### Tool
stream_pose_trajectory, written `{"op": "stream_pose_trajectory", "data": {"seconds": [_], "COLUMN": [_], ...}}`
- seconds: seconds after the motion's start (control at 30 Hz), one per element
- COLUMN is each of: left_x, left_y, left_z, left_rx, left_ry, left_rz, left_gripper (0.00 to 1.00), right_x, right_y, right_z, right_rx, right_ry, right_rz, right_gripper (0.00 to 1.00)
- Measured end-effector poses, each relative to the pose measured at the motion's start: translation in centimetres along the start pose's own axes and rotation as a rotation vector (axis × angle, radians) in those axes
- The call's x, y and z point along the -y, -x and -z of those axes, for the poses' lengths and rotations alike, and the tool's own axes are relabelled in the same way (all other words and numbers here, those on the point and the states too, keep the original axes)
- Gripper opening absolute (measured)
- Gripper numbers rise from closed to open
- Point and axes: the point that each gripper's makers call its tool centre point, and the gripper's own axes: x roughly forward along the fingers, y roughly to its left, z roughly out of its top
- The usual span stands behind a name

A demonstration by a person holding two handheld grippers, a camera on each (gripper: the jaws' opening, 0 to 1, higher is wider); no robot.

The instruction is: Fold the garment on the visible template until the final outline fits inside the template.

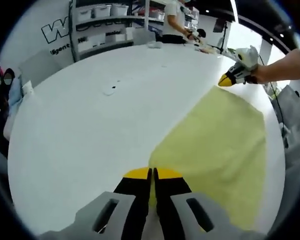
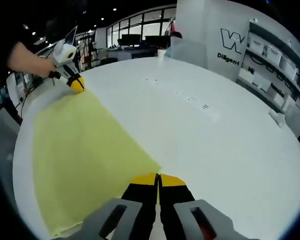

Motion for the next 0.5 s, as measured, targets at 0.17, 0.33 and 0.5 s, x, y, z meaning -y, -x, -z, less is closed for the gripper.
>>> {"op": "stream_pose_trajectory", "data": {"seconds": [0.17,0.33,0.5], "left_x": [0.3,0.5,0.1], "left_y": [-0.2,-0.3,-0.1], "left_z": [-0.4,-0.3,0.1], "left_rx": [0.004,-0.009,-0.024], "left_ry": [-0.008,-0.030,-0.028], "left_rz": [0.005,0.007,-0.007], "left_gripper": [0.09,0.13,0.14], "right_x": [-0.5,-1.4,-1.3], "right_y": [-0.6,-1.5,-1.7], "right_z": [-0.7,-0.6,-0.6], "right_rx": [0.017,-0.009,-0.023], "right_ry": [-0.024,-0.007,-0.003], "right_rz": [-0.018,-0.043,-0.026], "right_gripper": [0.08,0.11,0.12]}}
